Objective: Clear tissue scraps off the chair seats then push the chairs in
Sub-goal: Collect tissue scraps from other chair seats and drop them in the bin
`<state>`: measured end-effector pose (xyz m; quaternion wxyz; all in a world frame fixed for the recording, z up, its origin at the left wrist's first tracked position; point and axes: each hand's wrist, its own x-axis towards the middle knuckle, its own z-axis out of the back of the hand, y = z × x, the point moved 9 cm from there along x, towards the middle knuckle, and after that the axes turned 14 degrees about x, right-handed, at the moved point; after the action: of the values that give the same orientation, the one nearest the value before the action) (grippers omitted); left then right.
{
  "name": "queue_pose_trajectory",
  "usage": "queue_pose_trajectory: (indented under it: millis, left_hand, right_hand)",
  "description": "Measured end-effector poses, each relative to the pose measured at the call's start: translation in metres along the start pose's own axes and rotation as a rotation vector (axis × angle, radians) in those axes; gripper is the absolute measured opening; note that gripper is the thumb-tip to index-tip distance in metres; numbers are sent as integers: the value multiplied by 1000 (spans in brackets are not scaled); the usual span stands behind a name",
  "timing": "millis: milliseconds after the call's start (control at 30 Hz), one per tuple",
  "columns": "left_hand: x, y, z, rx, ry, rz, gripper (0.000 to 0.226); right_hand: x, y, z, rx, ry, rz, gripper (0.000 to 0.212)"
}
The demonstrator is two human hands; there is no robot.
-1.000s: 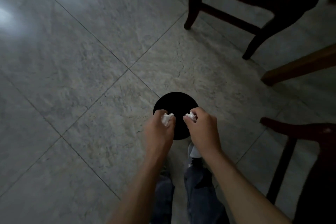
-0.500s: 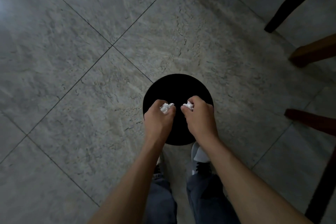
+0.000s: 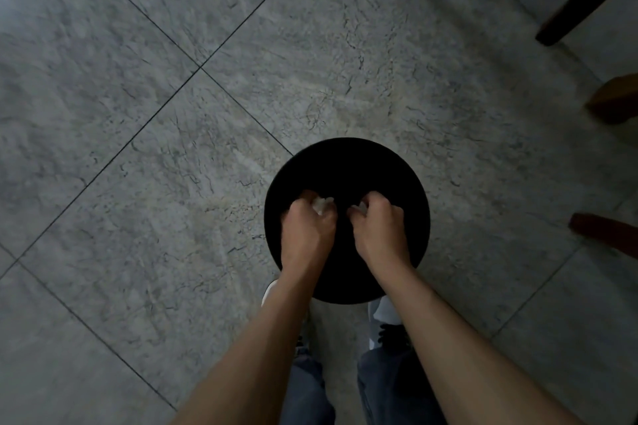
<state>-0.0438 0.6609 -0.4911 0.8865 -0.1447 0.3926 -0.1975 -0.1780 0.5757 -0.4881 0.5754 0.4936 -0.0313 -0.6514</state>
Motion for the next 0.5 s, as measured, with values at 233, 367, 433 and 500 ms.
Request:
queue_pose_trajectory:
  millis: [233,367,433,500]
  left_hand:
    - [2,-7,-7,17,32,-28,28]
    - [-6,-10,1,50,11,-13,32]
    - [-12,-10,4,66,15,16,33]
    - [-18,-12,10,93,-2,23,35]
  right_hand:
    - [7,-7,0,-4,-9,-40,20]
    - [3,-8,5,-22,-8,-64,20]
    - [-2,-4,9,-37,-12,-55,22]
    - [-9,3,15,-44,-15,-37,26]
